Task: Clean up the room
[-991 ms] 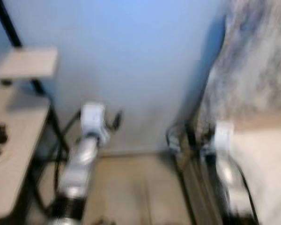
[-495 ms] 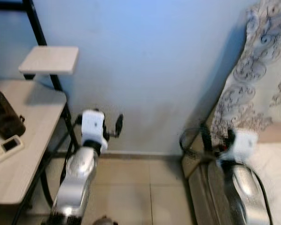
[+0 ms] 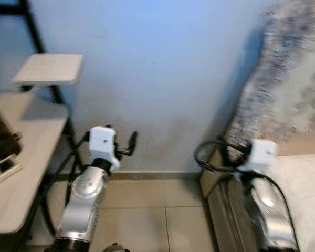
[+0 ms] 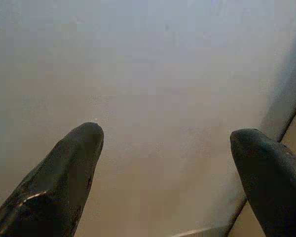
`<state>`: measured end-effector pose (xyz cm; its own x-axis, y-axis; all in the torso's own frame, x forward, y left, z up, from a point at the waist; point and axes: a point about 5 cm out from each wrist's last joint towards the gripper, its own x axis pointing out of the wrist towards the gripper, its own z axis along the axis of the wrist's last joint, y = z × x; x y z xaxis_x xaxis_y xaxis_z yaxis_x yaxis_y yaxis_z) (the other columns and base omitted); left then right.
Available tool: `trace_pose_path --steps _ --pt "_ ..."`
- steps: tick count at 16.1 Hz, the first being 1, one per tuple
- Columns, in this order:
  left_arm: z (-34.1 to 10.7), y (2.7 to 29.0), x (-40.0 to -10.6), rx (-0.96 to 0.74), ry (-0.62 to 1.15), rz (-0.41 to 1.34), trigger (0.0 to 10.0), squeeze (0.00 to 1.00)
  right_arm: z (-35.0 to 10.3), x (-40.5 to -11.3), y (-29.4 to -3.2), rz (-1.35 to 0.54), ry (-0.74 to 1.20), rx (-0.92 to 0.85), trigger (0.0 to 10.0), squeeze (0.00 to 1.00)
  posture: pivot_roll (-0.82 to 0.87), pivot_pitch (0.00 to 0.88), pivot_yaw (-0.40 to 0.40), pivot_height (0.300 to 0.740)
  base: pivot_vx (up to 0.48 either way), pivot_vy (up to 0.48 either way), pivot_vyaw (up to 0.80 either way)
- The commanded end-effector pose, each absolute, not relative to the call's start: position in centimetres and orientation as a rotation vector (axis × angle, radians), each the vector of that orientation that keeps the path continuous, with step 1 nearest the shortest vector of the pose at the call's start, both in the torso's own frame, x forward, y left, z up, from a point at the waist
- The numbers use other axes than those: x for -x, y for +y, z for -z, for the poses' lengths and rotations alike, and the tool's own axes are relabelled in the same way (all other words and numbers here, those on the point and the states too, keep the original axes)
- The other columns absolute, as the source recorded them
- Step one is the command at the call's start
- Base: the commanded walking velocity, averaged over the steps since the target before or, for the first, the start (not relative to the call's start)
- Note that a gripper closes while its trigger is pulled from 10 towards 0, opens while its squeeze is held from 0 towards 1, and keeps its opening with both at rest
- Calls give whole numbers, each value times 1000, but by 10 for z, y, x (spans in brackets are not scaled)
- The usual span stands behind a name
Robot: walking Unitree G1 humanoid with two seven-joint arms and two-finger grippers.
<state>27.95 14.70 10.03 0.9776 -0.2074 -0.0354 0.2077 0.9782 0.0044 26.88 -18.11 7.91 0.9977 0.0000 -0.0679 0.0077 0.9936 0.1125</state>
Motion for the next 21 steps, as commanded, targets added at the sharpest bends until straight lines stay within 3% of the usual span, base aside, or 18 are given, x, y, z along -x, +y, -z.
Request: trace_pose_path --steps 1,5,11,18,21 --pt "-105 134 -284 6 -1 257 10000 0 -76 -269 -187 25 86 -93 10000 0 139 0 -59 740 0 0 -756" --pt "-111 125 -293 -51 -17 360 10000 0 -73 -272 -185 11 84 -48 10000 0 135 0 -60 740 0 352 -747" --pt "-103 138 -302 -92 9 322 10000 0 -66 -266 -195 66 97 -57 10000 0 125 0 -56 740 0 0 -744" --pt "-102 135 -303 -56 -13 346 10000 0 -61 -255 -200 153 94 -48 10000 0 113 0 -53 740 0 0 -743" --pt "-114 127 -305 -8 -74 387 10000 0 -85 -264 -200 139 -27 -16 10000 0 105 0 -52 740 0 -474 -735"
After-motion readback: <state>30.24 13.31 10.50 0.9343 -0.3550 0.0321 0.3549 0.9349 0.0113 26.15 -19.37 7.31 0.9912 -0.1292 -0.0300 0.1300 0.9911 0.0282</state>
